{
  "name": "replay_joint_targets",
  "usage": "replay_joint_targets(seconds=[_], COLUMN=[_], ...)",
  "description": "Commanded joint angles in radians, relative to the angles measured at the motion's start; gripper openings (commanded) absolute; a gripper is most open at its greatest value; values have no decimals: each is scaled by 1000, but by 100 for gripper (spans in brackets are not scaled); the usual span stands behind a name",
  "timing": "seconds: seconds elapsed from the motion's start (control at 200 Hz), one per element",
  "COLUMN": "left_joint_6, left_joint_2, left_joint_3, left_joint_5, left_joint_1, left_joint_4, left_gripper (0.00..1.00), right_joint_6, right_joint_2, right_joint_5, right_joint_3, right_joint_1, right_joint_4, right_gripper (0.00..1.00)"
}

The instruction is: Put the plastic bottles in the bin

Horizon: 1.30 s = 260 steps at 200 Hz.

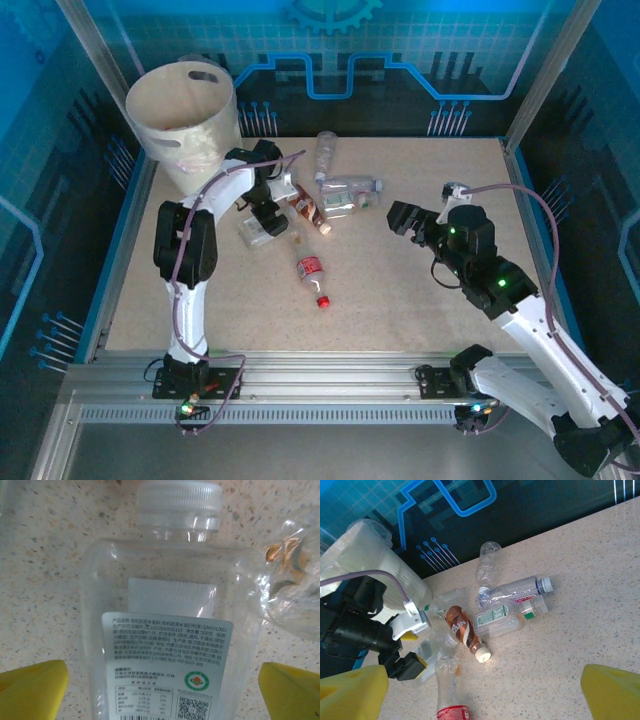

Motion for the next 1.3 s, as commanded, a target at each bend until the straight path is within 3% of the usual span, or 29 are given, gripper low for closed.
replay_joint_targets(seconds=[0.0,0.47,0.645,0.755,1.065,1.296], left_joint_6=[40,48,46,25,-63,-147], left_joint_2=[26,34,11,-20,-186,-291], left_joint_3=[21,-97,-114,-126,-210,-214], left_joint_5=[-32,-31,-29,-18,48,149], left_joint_1=[8,8,8,15,34,42], left_joint_4=[-28,88,119,136,238,279], left_gripper=[99,99,88,86,81,78], right_joint_6=[-18,-24,-24,-35,-153,-156], right_joint_2=[-20,-20,-21,-24,25,60], right_joint_5=[30,26,21,13,-256,-286], right_joint_3=[-9,-9,-4,-3,49,74], right_joint_1=[-13,-17,-17,-17,-17,-13], right_joint_4=[-19,-17,-22,-26,-9,12], right_gripper=[100,100,100,100,100,100])
